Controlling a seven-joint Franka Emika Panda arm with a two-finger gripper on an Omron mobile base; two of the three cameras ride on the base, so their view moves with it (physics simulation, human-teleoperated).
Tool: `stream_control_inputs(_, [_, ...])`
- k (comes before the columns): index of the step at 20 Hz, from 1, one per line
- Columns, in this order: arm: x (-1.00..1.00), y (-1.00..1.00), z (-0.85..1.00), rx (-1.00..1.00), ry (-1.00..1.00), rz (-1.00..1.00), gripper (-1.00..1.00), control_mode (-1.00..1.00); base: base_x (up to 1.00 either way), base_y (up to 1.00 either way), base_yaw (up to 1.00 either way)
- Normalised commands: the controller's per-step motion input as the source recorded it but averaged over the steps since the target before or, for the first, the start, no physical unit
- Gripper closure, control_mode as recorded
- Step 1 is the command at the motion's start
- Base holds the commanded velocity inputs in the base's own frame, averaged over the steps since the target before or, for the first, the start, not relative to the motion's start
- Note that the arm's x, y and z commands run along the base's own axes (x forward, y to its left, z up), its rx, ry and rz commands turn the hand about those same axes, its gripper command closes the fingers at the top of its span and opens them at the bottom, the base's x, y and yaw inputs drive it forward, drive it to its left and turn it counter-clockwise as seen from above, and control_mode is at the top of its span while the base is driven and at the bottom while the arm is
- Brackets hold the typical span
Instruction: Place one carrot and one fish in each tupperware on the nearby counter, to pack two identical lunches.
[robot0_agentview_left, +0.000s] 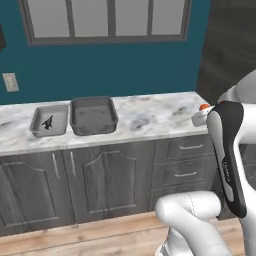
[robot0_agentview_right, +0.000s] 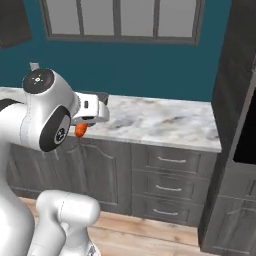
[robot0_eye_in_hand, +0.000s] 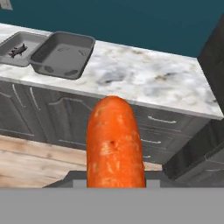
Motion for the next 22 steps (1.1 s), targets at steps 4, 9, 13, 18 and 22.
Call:
stream_control_inputs(4, [0.00, 0.00, 0.00, 0.00, 0.00, 0.00, 1.00, 1.00, 0.06, 1.00, 0.00])
stream_control_inputs(9, [0.00, 0.00, 0.00, 0.00, 0.00, 0.00, 1.00, 1.00, 0.12, 1.00, 0.00])
stream_control_inputs(13, [0.00, 0.00, 0.00, 0.00, 0.00, 0.00, 1.00, 1.00, 0.31, 0.99, 0.00])
stream_control_inputs(18, [0.00, 0.00, 0.00, 0.00, 0.00, 0.00, 1.00, 1.00, 0.55, 0.84, 0.00])
stream_control_inputs(22, [0.00, 0.00, 0.00, 0.00, 0.00, 0.00, 1.00, 1.00, 0.69, 0.15, 0.00])
